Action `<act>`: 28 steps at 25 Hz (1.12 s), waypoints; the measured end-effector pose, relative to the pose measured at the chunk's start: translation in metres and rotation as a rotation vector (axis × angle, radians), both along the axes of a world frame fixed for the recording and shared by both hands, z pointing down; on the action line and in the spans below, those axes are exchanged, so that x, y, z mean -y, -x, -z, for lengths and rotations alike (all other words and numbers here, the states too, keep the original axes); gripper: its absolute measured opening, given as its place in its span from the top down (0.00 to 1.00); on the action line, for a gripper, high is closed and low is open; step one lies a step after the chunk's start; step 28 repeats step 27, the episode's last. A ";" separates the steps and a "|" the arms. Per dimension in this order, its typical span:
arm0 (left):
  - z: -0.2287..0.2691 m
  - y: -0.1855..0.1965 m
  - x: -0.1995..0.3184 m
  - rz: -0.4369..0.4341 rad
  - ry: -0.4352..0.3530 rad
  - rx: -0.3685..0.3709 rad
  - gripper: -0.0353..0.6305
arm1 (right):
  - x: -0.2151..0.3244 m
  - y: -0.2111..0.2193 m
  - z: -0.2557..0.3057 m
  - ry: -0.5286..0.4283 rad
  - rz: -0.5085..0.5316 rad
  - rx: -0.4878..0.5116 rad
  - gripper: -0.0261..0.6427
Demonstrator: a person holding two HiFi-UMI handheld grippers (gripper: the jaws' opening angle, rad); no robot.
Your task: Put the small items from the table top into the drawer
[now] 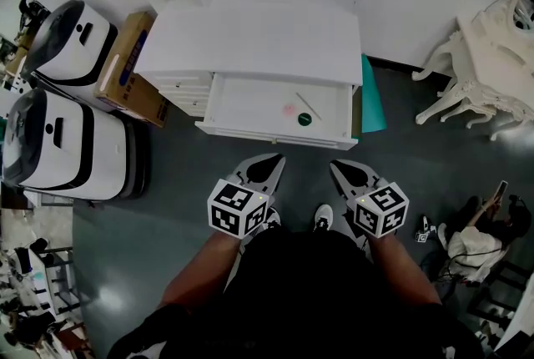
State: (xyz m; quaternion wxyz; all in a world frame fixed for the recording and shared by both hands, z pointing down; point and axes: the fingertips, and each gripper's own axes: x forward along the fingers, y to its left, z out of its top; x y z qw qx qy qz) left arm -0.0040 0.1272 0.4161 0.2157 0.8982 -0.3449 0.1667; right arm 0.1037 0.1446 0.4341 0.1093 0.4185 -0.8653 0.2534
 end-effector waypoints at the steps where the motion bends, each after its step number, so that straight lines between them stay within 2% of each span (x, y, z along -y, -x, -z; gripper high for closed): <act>1: 0.000 0.001 0.000 0.000 0.000 0.001 0.94 | 0.000 0.000 0.000 -0.004 0.001 -0.004 0.92; 28: -0.004 -0.004 -0.020 -0.027 0.026 0.011 0.94 | -0.014 0.008 -0.002 0.002 0.029 -0.019 0.92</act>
